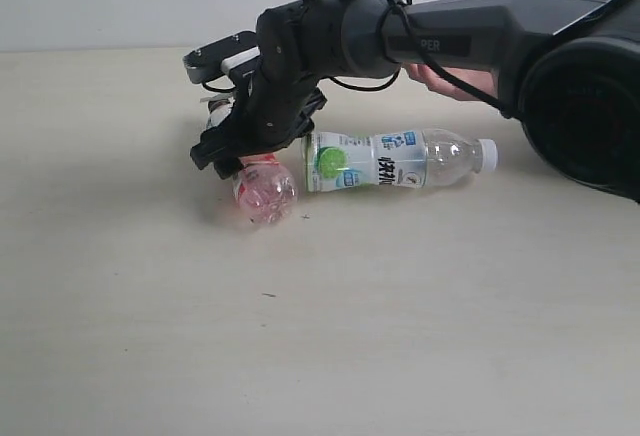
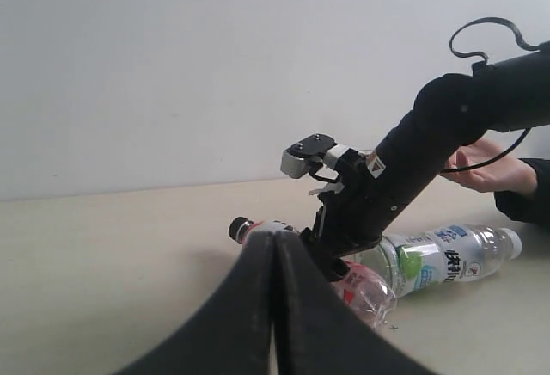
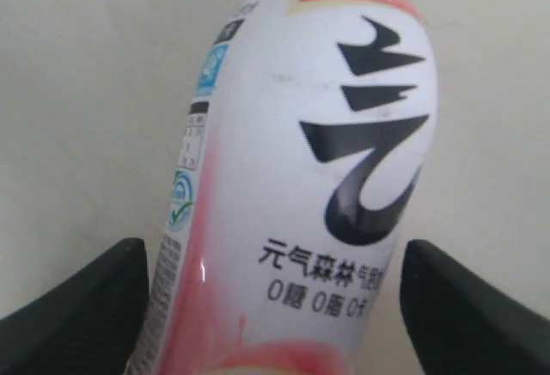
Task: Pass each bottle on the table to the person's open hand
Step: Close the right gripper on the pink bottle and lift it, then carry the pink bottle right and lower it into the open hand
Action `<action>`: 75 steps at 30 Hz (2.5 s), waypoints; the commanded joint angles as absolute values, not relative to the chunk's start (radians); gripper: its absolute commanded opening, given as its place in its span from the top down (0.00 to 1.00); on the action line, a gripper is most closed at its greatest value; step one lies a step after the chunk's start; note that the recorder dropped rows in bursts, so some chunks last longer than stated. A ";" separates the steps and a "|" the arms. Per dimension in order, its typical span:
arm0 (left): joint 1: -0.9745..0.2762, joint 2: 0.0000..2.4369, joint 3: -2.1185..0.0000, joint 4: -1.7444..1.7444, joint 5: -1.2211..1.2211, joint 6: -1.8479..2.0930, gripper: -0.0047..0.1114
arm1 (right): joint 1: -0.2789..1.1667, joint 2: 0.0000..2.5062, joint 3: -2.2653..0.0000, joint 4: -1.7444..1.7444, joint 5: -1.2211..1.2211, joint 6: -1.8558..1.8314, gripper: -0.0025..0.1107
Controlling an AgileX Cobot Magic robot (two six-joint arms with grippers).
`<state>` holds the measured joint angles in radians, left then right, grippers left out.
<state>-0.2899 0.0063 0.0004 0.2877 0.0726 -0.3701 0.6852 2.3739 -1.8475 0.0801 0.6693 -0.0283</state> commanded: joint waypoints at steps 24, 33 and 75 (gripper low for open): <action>-0.290 0.000 0.000 0.289 0.066 -0.371 0.96 | 0.687 2.360 -1.856 0.207 0.583 -0.131 0.98; -0.290 0.000 0.000 0.289 0.066 -0.371 0.96 | 0.687 2.208 -1.935 0.234 0.684 -0.133 0.98; -0.290 0.000 0.000 0.289 0.066 -0.371 0.96 | 0.370 1.971 -1.569 -0.117 0.911 0.161 0.69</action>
<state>-0.2899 0.0063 0.0004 0.2877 0.0749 -0.3701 0.3758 1.9722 -1.5754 -0.1133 0.9175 0.1463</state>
